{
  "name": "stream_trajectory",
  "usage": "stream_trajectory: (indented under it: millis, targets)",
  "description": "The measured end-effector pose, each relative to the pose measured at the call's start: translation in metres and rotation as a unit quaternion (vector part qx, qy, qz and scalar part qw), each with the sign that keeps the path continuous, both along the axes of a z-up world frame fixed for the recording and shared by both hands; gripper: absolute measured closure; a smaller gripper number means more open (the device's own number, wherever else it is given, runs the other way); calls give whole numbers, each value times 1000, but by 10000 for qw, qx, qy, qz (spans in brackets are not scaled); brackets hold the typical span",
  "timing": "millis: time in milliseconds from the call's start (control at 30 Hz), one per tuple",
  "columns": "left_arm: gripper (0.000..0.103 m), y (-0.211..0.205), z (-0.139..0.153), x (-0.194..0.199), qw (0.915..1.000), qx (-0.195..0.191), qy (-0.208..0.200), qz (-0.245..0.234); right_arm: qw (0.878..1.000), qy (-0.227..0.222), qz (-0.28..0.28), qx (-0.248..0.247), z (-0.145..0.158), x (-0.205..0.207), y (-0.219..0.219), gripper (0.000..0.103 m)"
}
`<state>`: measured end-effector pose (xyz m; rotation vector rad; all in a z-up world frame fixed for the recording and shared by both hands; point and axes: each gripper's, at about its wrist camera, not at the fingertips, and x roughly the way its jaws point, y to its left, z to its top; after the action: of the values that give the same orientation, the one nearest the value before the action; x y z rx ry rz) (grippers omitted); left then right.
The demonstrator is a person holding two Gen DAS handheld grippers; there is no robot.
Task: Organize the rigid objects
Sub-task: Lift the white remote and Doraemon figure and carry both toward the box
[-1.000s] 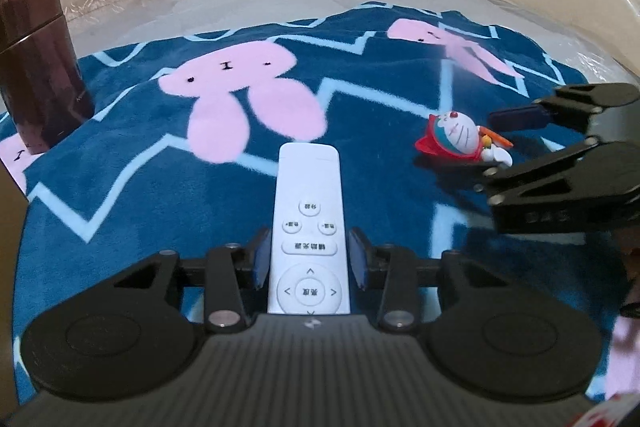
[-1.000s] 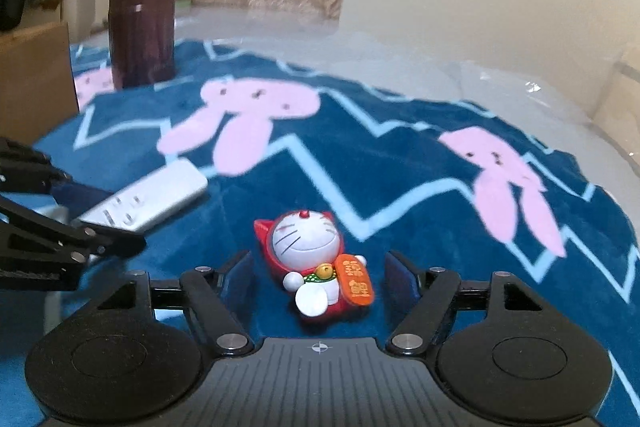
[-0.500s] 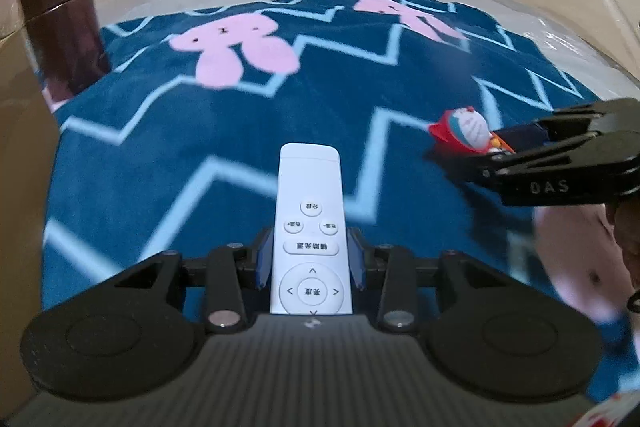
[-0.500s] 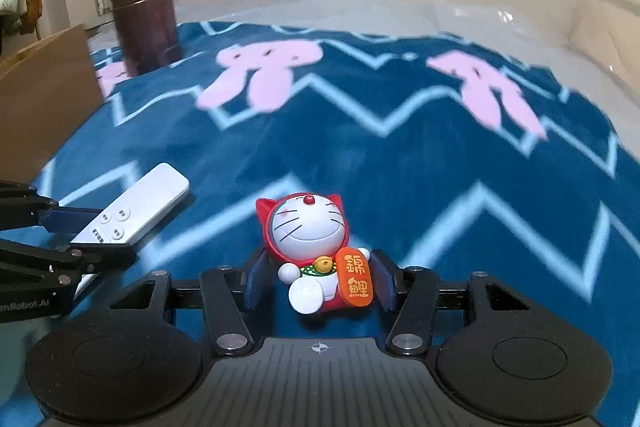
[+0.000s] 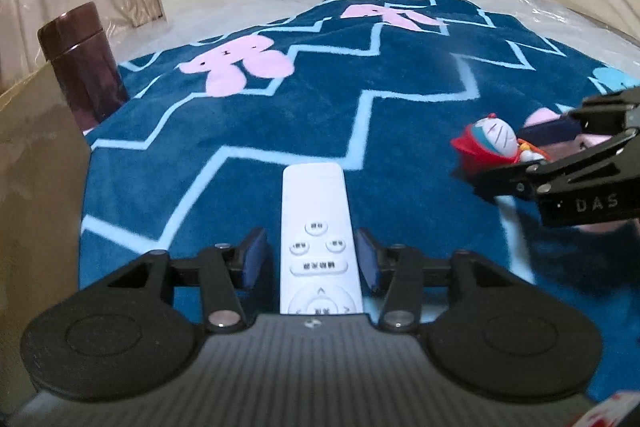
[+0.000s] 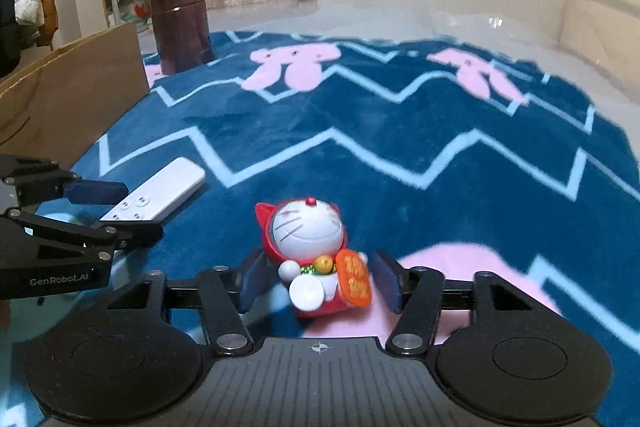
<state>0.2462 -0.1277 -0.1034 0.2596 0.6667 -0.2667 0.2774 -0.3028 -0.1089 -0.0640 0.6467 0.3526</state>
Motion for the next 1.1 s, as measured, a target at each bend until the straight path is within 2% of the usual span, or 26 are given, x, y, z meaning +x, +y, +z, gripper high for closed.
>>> stream_trajectory:
  millis: [267, 300, 333, 367, 467, 567, 733, 767, 1100]
  targets:
    - [59, -4, -3, 8, 9999, 100, -106, -41, 9998, 19, 214, 8, -5, 11, 0, 41]
    - [59, -4, -3, 8, 9999, 117, -105, -54, 9998, 26, 213, -10, -6, 11, 1, 44]
    - [59, -4, -3, 8, 9998, 129, -101, -61, 9997, 36, 226, -21, -7, 11, 1, 52]
    - [59, -4, -4, 7, 9999, 124, -85, -60, 9997, 52, 216, -34, -7, 11, 2, 52]
    - [68, -4, -4, 7, 9999, 66, -6, -105, 9999, 94, 117, -41, -6, 10, 2, 52]
    - [69, -5, -3, 6, 9999, 79, 59, -124, 9999, 153, -15, 2, -2, 7, 1, 53]
    - [70, 1, 7, -2, 9998, -70, 163, -49, 9994, 233, -225, 106, 7, -3, -2, 54]
    - [70, 3, 9, -5, 9998, -103, 178, -30, 9993, 239, -248, 163, 10, -6, -2, 60]
    - [70, 18, 36, -44, 9988, -435, 209, 74, 9980, 300, -485, 289, 38, -43, 4, 61]
